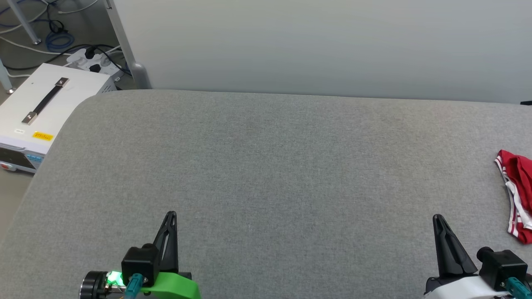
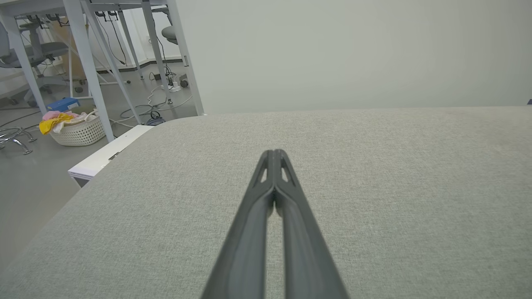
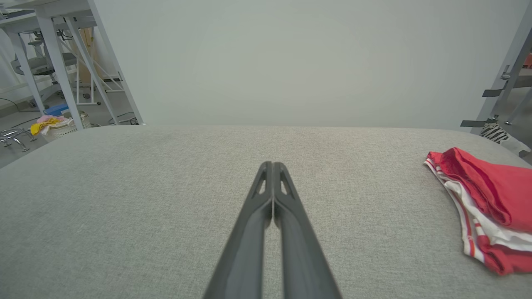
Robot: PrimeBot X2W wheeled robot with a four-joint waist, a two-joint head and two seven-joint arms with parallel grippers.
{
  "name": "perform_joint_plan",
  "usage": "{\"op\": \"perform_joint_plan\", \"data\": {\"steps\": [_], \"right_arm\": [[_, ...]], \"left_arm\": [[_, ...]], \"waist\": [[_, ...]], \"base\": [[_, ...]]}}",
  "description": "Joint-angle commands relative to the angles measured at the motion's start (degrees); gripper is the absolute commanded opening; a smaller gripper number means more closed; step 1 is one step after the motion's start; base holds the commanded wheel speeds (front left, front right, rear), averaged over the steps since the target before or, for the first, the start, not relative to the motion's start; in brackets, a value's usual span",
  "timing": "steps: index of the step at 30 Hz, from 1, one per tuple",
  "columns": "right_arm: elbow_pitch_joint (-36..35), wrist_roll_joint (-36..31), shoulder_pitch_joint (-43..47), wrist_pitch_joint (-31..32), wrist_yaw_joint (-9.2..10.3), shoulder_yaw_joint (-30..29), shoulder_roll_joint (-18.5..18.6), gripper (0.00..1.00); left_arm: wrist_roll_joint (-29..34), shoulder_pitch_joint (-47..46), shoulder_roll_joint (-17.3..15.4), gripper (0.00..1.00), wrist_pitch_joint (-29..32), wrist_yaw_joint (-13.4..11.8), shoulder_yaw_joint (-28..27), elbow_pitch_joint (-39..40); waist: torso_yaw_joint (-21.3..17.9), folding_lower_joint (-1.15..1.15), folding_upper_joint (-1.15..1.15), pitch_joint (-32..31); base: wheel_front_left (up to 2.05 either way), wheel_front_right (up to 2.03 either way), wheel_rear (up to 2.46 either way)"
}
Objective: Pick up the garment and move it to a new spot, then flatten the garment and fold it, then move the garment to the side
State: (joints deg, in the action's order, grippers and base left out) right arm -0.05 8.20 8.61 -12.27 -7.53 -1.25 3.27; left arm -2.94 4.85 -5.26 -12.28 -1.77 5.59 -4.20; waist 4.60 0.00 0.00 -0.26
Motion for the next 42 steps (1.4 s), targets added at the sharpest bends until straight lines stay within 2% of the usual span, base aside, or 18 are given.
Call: {"op": "perform_joint_plan", "data": {"steps": [1,42], "right_arm": [[-0.02,-0.82,-1.20,0.44,0.01,0.07,-0.07,0.00],[0.01,-3.72,-4.11,5.09,0.02,0.53,-0.19,0.00]], "left_arm": [[0.39,-0.74,0.30,0.00,0.28,0.12,-0.25,0.31],[1.39,-2.36,1.12,0.00,4.99,0.77,-2.35,1.84]], "waist": [[-0.07,0.00,0.00,0.01],[-1.85,0.00,0.00,0.11]], "base": [[0.00,0.00,0.00],[0.00,0.00,0.00]]}}
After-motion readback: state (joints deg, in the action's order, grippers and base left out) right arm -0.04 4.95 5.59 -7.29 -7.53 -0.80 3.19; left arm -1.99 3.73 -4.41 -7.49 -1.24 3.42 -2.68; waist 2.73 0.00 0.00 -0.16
